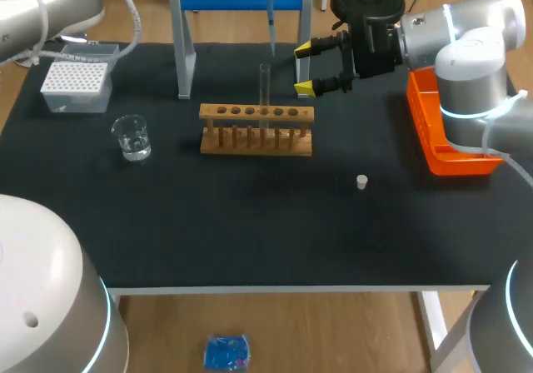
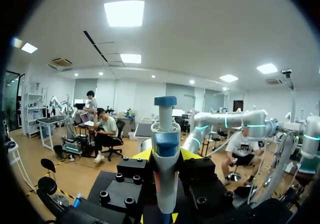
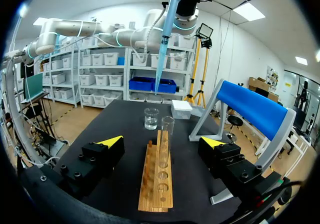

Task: Invert the test tube, pick up the pipette, mount the tip to pipette, aspirate from beaker and dispense into the tube, eject the tip, return the pipette, and cap with the stopper.

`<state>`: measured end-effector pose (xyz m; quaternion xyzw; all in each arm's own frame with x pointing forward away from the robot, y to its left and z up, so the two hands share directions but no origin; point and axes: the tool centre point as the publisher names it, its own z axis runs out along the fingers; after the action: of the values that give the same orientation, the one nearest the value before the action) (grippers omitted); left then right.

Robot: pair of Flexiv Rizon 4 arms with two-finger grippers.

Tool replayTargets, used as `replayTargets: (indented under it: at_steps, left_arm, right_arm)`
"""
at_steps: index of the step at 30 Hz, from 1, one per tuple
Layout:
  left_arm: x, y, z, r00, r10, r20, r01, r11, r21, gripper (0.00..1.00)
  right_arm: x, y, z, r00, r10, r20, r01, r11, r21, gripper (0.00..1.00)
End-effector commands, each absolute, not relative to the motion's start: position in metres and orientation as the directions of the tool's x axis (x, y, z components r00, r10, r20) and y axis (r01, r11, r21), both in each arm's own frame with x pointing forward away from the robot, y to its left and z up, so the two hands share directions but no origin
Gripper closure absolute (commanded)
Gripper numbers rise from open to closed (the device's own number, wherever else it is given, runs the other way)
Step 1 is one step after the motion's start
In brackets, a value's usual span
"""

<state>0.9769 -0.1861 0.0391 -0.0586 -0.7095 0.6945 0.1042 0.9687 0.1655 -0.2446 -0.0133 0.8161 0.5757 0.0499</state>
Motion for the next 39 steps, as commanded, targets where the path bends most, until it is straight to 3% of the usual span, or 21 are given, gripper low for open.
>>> replayTargets:
  at_steps: [1,39]
  left_arm:
    - [0.977,-0.187,0.038,-0.972,0.228,0.06,-0.055,0.028,-0.998,1.0]
    - [0.982,-0.193,0.009,-0.973,0.229,0.019,0.001,0.09,-0.996,1.0]
  right_arm:
    - [0.968,0.166,-0.245,-0.994,0.037,-0.098,-0.08,0.337,0.938,0.0]
    - [0.968,0.166,-0.245,-0.994,0.037,-0.098,-0.08,0.337,0.938,0.0]
